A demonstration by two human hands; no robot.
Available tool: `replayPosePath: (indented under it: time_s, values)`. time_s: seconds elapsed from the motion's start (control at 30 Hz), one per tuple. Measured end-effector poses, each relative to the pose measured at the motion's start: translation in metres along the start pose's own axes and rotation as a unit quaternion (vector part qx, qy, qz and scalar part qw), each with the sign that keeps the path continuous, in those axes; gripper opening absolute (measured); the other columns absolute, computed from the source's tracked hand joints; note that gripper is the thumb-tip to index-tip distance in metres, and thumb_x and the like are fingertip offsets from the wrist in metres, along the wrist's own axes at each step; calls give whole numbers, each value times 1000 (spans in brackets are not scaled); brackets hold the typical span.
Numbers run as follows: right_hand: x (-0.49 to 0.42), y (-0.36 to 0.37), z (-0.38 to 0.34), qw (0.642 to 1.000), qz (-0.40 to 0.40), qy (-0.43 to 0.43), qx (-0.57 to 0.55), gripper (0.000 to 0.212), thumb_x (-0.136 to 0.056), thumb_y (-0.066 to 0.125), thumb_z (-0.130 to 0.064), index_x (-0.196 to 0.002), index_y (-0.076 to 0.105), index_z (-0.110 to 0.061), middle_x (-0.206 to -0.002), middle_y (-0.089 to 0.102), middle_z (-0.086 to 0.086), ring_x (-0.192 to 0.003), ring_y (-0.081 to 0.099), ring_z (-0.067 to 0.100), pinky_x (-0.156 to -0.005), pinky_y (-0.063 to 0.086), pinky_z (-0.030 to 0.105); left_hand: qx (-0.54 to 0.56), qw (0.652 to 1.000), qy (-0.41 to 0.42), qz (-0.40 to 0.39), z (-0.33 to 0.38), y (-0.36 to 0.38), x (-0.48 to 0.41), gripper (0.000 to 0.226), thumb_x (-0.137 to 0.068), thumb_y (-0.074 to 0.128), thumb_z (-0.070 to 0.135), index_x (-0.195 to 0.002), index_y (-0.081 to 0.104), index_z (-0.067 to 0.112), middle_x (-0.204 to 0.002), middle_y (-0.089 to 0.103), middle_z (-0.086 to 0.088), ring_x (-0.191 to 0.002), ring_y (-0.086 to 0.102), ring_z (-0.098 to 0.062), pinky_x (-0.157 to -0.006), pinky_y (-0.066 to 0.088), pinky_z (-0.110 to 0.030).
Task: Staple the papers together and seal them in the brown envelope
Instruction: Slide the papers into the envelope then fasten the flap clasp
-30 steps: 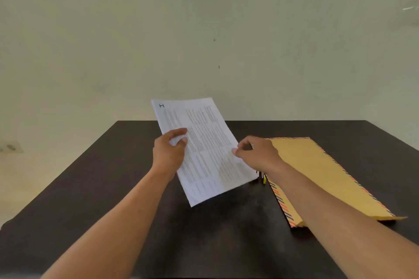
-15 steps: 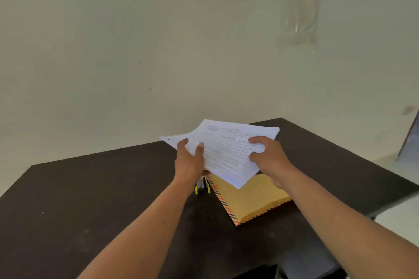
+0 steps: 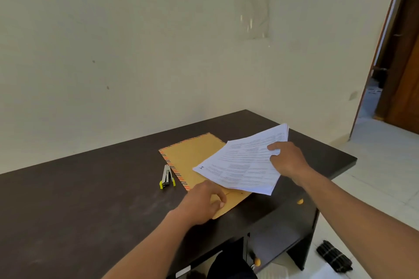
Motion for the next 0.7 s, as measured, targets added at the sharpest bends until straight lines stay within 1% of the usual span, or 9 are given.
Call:
replayPosePath:
  time_s: [0.07, 0.17, 0.23, 0.27, 0.37, 0.43, 0.57, 0.63, 0.7]
  values:
    - [-2, -3, -1, 1000, 1, 0, -4, 43, -95, 52, 0, -137, 55, -10, -145, 51, 10, -123, 55, 30, -89, 55, 34, -18, 1000, -5, 3, 2, -1, -5, 14, -91, 65, 28, -99, 74, 36, -128, 54, 11, -118, 52, -11, -101, 43, -29]
    - [-4, -12, -5, 1000, 4, 4, -10, 43, -95, 52, -1, -137, 56, -8, -143, 51, 11, -117, 57, 30, -69, 55, 28, -54, 999, -5, -2, 3, -2, -12, 24, -97, 60, 24, -114, 73, 34, -137, 51, 4, -126, 49, -18, -97, 34, -22]
    - [-3, -20, -5, 1000, 6, 11, -21, 43, -95, 51, 2, -137, 56, -6, -141, 52, 12, -106, 56, 28, -53, 50, 24, -104, 994, -2, -19, 0, -1, -15, 31, -99, 54, 24, -124, 68, 35, -132, 54, 0, -121, 51, -21, -100, 38, -26]
    - [-3, -23, -5, 1000, 7, 15, -27, 43, -94, 51, 3, -136, 56, -5, -140, 52, 12, -101, 55, 27, -49, 48, 23, -128, 991, 2, -28, 0, 0, -17, 34, -99, 51, 24, -128, 65, 36, -128, 55, 0, -118, 53, -22, -100, 42, -30]
    - [2, -31, -3, 999, 8, 21, -28, 39, -95, 51, 4, -133, 58, -3, -137, 54, 12, -98, 54, 26, -49, 49, 25, -207, 978, 9, -30, -1, 4, -17, 38, -95, 47, 17, -128, 61, 31, -119, 59, -1, -110, 57, -25, -93, 50, -41]
    - [9, -33, -1, 999, 5, 25, -36, 36, -95, 51, 3, -129, 59, -5, -134, 56, 11, -99, 55, 26, -52, 52, 27, -232, 973, 1, -2, -1, 3, -16, 35, -93, 45, 14, -124, 57, 23, -122, 59, -1, -112, 57, -28, -89, 51, -43]
    - [21, -51, 3, 996, 3, 43, -77, 23, -91, 55, 5, -111, 65, 1, -122, 60, 15, -92, 58, 25, -61, 58, 35, -255, 965, -16, 48, 2, -4, -13, 37, -94, 45, 23, -131, 51, 21, -133, 52, 2, -111, 57, -27, -78, 54, -43]
    - [22, -70, 7, 993, 2, 63, -101, 25, -87, 56, 6, -110, 65, 10, -117, 60, 26, -83, 58, 22, -54, 56, 32, -247, 967, -33, 61, 3, -8, -14, 43, -95, 50, 31, -136, 48, 20, -138, 48, 3, -108, 59, -26, -77, 55, -42]
    - [21, -90, 13, 989, -8, 79, -121, 28, -86, 61, 3, -113, 66, 6, -117, 59, 26, -86, 58, 23, -51, 53, 28, -234, 969, -51, 69, 7, -9, -14, 50, -94, 54, 37, -140, 45, 17, -142, 44, 2, -109, 60, -27, -79, 54, -41]
Point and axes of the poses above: each hand's wrist, its own x-axis away from the middle knuckle, its own y-axis out of the palm, z = x × y, the point moved 8 cm from there along -x, towards the middle knuckle
